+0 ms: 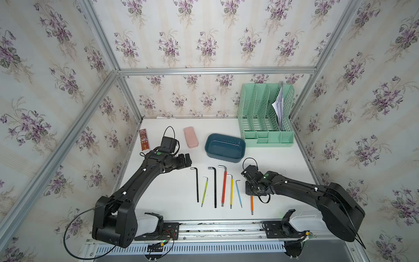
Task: Put the hex key on the desktop into the storage box
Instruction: Pick up the Allen key from the center of the board.
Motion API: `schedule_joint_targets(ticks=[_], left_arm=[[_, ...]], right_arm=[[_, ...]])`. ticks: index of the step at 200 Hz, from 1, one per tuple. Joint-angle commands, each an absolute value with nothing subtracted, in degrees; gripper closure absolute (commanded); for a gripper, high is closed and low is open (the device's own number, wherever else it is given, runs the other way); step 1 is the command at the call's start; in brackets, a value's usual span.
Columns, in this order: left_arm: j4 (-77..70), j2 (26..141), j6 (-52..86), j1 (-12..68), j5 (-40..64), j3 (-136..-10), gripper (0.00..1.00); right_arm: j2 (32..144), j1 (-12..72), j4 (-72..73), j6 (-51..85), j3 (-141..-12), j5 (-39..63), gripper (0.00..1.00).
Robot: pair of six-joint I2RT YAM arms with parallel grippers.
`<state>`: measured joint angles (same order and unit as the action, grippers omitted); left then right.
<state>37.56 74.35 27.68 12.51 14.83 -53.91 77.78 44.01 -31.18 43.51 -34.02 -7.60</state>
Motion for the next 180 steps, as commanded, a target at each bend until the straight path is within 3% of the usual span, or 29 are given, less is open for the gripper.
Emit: schedule_joint_targets(ticks=[1,32,180], left_arm=[[37.19,73.53,28.48,12.51,13.93,-53.11,0.01],[37.15,73.82,28.3,12.48,14.15,-53.08,0.01],[36.58,74.98,27.95,12.54,16.96,-59.56,0.01]], right_arm=[[79.36,44.21,-30.66,43.77,-33.35,-4.8,0.88],[78.18,44.3,-31.0,44.5,-33.94,-6.46,1.0],[68.18,43.49,-35.45,43.58,-45.46,-11.8,1.0]])
